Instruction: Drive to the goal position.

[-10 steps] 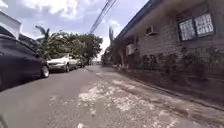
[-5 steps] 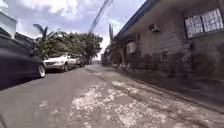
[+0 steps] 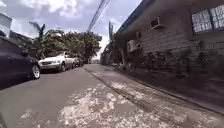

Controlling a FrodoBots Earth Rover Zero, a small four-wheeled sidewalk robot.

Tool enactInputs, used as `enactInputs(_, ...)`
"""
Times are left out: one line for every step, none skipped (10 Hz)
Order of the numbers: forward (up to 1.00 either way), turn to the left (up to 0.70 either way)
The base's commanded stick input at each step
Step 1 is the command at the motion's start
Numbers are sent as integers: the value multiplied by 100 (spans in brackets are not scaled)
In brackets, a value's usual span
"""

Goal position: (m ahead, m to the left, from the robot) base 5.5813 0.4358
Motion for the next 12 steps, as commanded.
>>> enactInputs(70,0)
enactInputs(70,0)
enactInputs(70,0)
enactInputs(70,0)
enactInputs(70,6)
enactInputs(70,29)
enactInputs(70,35)
enactInputs(70,35)
enactInputs(70,35)
enactInputs(70,21)
enactInputs(70,7)
enactInputs(70,0)
